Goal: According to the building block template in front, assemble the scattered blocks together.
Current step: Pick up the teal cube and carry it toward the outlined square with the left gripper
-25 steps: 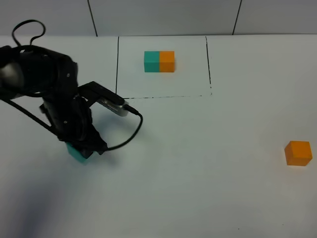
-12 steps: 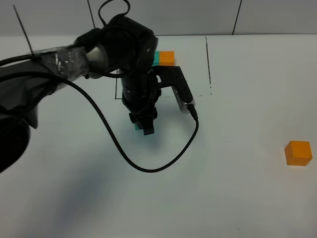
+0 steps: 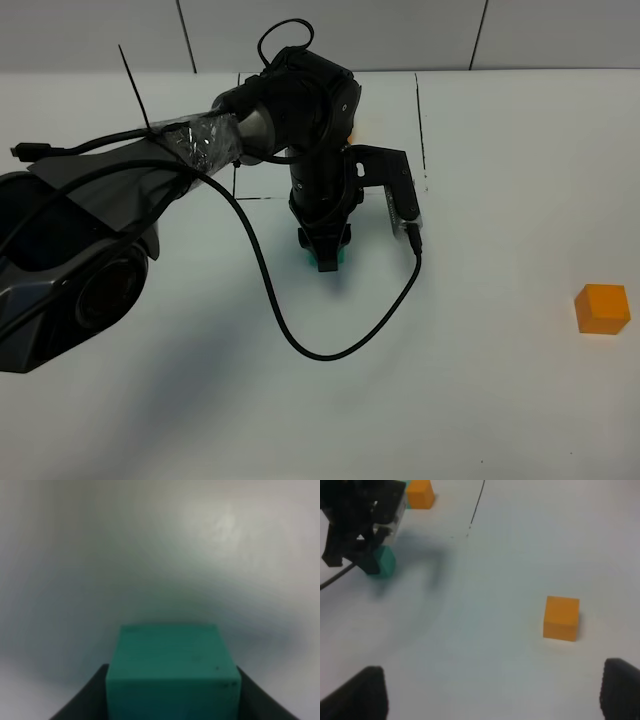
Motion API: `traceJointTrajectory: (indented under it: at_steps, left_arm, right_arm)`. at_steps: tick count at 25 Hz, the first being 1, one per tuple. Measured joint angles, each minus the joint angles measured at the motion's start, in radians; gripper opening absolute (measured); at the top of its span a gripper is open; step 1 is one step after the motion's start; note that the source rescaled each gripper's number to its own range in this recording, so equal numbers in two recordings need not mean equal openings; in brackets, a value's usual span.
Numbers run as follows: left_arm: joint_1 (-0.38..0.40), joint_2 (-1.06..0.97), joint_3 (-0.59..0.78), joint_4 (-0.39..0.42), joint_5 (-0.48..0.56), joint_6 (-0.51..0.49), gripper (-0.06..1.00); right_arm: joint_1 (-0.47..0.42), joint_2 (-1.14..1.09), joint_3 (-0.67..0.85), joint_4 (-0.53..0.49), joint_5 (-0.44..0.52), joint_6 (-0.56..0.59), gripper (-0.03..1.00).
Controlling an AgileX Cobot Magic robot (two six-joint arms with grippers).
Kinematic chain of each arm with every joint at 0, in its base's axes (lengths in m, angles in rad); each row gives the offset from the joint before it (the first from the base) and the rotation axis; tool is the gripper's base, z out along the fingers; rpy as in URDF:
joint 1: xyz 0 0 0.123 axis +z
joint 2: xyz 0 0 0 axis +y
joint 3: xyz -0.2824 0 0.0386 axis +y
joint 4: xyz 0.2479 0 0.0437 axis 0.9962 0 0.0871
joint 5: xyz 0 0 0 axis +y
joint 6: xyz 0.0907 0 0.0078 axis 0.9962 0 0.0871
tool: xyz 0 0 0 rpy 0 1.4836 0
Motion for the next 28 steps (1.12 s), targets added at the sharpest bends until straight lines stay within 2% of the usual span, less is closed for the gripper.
traceJointTrajectory:
  at_steps: [9,28]
  left_arm:
    - [-0.001,0.0,-0.006,-0.023,-0.041,0.097,0.01]
    - [-0.001,0.024,-0.011,-0.037,-0.035,0.101,0.01]
  right_arm:
    - [0.0,0.0,0.0,0.0,0.0,0.004,0.73]
    - [0.0,0.0,0.0,0.0,0.0,0.004,0.73]
